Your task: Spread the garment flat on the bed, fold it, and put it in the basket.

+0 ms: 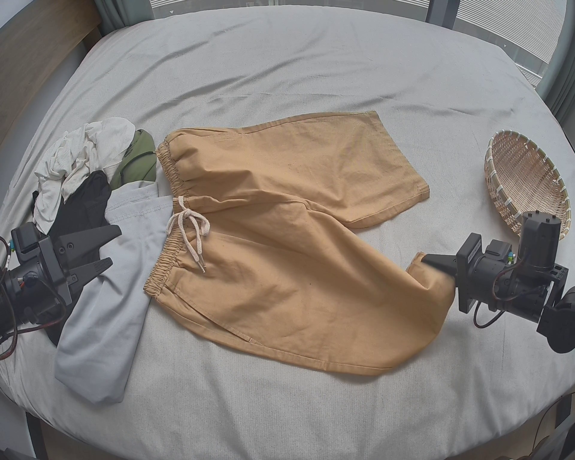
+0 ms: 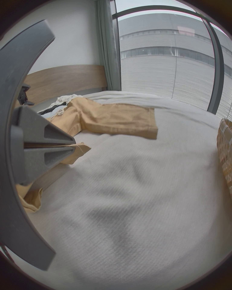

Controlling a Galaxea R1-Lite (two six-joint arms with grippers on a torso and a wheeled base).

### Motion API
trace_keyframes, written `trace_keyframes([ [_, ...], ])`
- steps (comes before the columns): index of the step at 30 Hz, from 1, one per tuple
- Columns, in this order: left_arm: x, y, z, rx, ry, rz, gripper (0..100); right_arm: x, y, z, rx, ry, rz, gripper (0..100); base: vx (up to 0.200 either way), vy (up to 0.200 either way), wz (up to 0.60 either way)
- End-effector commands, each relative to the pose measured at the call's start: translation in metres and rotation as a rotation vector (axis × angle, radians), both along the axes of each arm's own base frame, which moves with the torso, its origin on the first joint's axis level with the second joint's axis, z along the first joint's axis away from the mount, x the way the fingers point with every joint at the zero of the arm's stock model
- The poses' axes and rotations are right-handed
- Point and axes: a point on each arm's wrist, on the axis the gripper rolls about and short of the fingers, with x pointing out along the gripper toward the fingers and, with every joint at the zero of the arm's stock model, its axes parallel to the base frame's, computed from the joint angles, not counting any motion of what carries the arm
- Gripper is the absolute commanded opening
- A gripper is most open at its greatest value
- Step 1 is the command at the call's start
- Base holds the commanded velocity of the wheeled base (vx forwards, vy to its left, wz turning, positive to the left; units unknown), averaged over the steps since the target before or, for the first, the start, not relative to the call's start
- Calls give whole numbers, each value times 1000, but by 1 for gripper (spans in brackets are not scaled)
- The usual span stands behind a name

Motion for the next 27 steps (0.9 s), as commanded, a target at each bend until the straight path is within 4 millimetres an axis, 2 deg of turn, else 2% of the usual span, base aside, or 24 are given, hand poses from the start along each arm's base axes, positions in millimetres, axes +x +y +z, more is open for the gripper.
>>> trace_keyframes([
  [1, 0, 0, 0, -1, 1, 1, 100, 1, -10, 11, 19, -72, -37, 0, 0, 0, 0],
  [10, 0, 0, -1, -1, -2, 1, 100, 10, -28, 22, 5, -143, -109, 0, 0, 0, 0],
  [16, 1, 0, -2, 0, -12, 1, 100, 18, -33, 30, 16, -219, -132, 0, 0, 0, 0],
  [27, 1, 0, 1, 2, -30, 2, 100, 54, -40, 13, -54, -247, -165, 0, 0, 0, 0],
])
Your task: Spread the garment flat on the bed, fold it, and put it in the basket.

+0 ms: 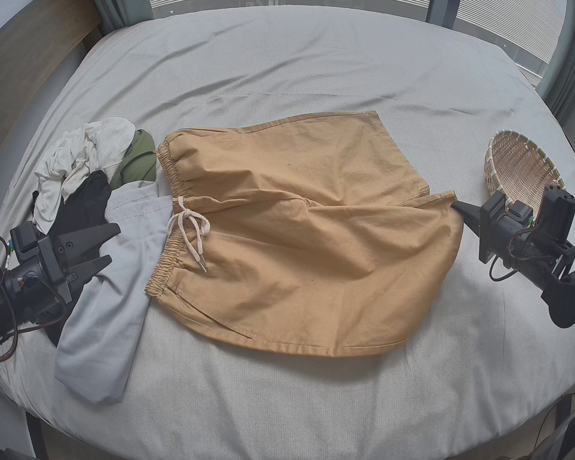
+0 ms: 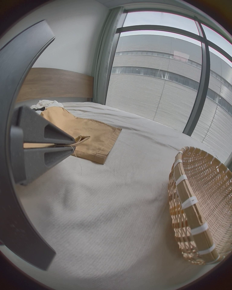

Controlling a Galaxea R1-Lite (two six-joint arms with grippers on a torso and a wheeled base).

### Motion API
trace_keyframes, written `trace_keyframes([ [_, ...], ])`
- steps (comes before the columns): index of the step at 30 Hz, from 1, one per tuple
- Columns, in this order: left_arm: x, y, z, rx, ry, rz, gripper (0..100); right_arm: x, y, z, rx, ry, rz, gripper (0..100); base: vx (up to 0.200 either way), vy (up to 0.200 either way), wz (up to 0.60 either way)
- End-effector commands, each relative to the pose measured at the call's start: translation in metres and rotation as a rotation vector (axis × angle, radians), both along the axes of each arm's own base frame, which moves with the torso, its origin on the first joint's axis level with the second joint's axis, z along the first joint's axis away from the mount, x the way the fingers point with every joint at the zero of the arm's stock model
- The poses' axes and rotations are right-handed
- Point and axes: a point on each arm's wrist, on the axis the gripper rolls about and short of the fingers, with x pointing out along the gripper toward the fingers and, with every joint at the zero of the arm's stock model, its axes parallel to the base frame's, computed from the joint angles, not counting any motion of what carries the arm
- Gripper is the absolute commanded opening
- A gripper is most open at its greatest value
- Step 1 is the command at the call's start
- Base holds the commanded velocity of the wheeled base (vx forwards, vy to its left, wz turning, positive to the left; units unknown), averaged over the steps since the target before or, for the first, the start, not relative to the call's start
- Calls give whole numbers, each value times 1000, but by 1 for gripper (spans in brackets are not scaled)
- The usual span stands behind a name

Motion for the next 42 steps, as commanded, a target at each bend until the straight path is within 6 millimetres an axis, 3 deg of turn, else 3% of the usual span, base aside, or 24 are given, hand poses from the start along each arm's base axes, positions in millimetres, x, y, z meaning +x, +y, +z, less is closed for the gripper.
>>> trace_keyframes([
  [1, 1, 0, 0, 0, -3, 0, 100, 19, -4, -14, -20, 8, -19, 0, 0, 0, 0],
  [10, -1, -2, -16, 6, 52, -4, 100, 25, -8, -9, -52, -53, -37, 0, 0, 0, 0],
  [11, -1, -2, -19, 7, 64, -3, 100, 25, -8, -9, -62, -58, -37, 100, 0, 0, 0],
  [17, 4, -1, -31, 59, 79, -6, 100, 24, -9, 2, -93, -146, -52, 100, 0, 0, 0],
  [22, 2, -1, -32, 61, 79, -11, 100, -5, -9, 3, -151, -124, -35, 100, 0, 0, 0],
  [23, 2, -1, -32, 59, 79, -11, 100, -17, -7, -8, -211, -54, -12, 100, 0, 0, 0],
  [28, 0, -2, -31, 59, 76, -17, 100, -32, -3, -37, -318, 66, 48, 100, 0, 0, 0],
  [32, -1, -2, -33, 57, 81, -17, 100, -33, -2, -44, -323, 91, 61, 100, 0, 0, 0],
  [42, -3, -2, -36, 53, 39, -15, 100, -30, 31, -49, -316, 34, 169, 100, 0, 0, 0],
])
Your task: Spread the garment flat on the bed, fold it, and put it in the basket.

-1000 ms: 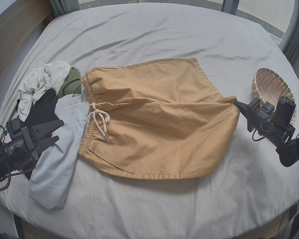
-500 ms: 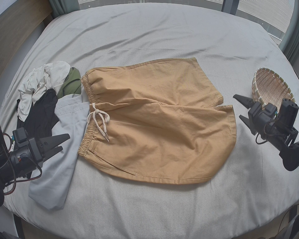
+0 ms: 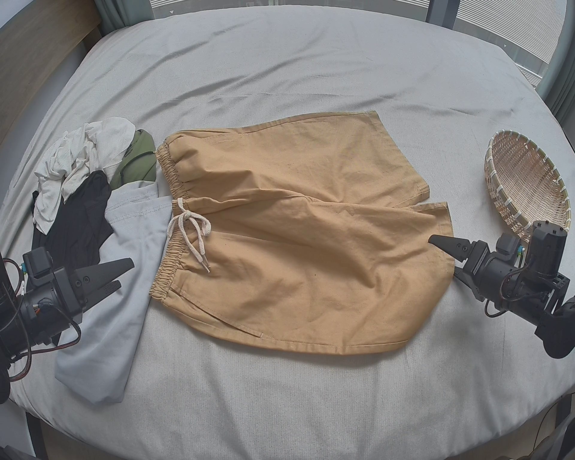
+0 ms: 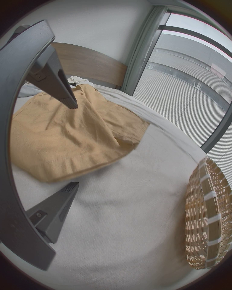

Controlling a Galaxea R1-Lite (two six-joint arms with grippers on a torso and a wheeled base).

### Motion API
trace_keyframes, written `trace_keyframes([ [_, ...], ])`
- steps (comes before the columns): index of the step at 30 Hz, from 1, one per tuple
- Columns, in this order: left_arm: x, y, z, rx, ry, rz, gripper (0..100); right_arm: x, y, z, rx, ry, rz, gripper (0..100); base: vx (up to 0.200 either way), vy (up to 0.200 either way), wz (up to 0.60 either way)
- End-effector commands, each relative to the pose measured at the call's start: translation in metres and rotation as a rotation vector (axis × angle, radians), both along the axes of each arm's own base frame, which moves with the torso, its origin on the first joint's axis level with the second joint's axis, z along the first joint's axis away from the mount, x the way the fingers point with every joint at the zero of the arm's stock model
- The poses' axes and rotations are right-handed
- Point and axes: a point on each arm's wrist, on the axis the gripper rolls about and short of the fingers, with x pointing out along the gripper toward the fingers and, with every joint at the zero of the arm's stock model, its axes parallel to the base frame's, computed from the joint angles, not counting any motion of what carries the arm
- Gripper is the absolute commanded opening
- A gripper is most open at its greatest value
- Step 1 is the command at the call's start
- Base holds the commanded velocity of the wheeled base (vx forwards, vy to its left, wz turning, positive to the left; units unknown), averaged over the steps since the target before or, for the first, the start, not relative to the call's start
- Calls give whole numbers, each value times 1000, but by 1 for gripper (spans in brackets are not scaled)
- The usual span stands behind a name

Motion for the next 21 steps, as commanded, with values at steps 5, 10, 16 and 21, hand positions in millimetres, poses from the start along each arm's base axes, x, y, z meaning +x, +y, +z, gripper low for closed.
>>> trace_keyframes([
  [5, -1, 1, -2, -1, -3, 6, 100, -6, 16, -10, 9, 32, 60, 100, 0, 0, 0],
  [10, -1, 1, -3, -1, -1, 6, 100, -25, 10, -8, 21, 34, 86, 100, 0, 0, 0],
  [16, -1, 1, -2, -1, -4, 4, 100, -55, 3, 18, 120, -28, 215, 100, 0, 0, 0],
  [21, 0, 1, -2, -1, -1, 3, 100, -68, -3, 32, 159, -63, 227, 100, 0, 0, 0],
])
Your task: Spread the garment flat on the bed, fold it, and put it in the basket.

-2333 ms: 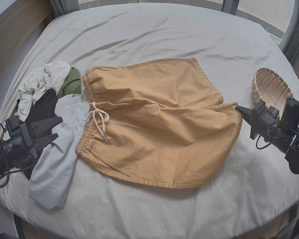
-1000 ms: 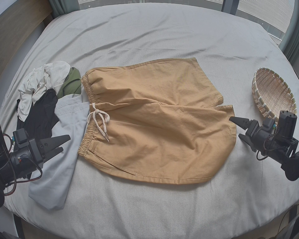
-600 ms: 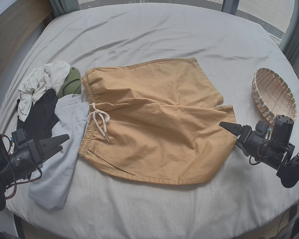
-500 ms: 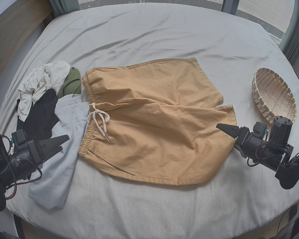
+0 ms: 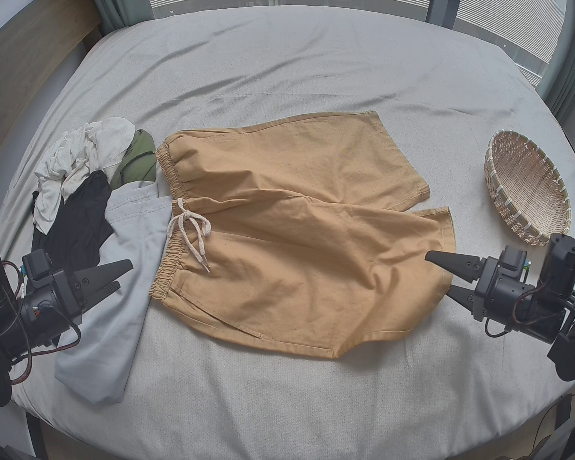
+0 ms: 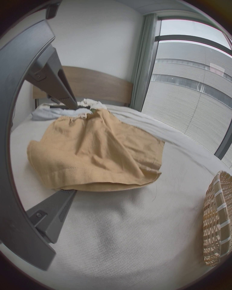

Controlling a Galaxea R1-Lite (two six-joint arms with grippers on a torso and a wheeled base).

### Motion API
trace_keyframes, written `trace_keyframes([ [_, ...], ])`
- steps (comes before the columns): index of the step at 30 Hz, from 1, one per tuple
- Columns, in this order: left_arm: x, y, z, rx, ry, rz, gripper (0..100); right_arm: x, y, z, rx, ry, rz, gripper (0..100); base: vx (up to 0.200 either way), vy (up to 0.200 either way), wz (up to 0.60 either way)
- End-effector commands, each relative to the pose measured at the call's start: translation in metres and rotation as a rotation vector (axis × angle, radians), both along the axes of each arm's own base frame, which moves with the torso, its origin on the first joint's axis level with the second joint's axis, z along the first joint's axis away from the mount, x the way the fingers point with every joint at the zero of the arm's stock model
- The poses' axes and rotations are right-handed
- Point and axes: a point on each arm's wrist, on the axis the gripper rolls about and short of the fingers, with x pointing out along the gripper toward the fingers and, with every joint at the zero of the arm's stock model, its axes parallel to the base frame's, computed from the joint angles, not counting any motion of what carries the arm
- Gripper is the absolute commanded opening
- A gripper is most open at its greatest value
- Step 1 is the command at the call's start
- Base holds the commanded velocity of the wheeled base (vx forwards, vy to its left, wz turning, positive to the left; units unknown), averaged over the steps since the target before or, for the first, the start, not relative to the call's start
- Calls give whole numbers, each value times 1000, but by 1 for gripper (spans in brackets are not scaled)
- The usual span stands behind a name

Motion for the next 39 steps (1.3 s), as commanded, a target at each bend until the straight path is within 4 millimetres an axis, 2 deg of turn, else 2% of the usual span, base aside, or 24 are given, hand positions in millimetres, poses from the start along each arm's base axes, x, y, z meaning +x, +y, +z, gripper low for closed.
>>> trace_keyframes([
  [1, 1, -1, 0, 0, 2, -3, 100, -23, -11, 20, 41, -67, 0, 100, 0, 0, 0],
  [6, 1, -1, -2, 1, 8, -3, 100, -27, -28, 21, 26, -49, -90, 100, 0, 0, 0],
  [7, 2, 0, -4, 4, 17, -2, 100, -26, -37, 21, 10, -55, -141, 100, 0, 0, 0],
  [11, 7, 0, -16, 8, 69, 3, 100, -37, -51, 16, -43, -69, -208, 100, 0, 0, 0],
  [16, 13, -1, -25, 12, 117, 17, 100, -50, -53, 9, -65, -41, -213, 100, 0, 0, 0],
  [24, 23, -9, -29, 24, 142, 24, 100, -53, -53, 5, -68, -26, -209, 100, 0, 0, 0],
  [32, 41, -19, -47, 44, 202, 18, 100, -55, -54, 1, -70, -13, -209, 100, 0, 0, 0],
  [39, 61, -20, -59, 42, 163, 36, 100, -57, -54, 3, -68, -26, -211, 100, 0, 0, 0],
])
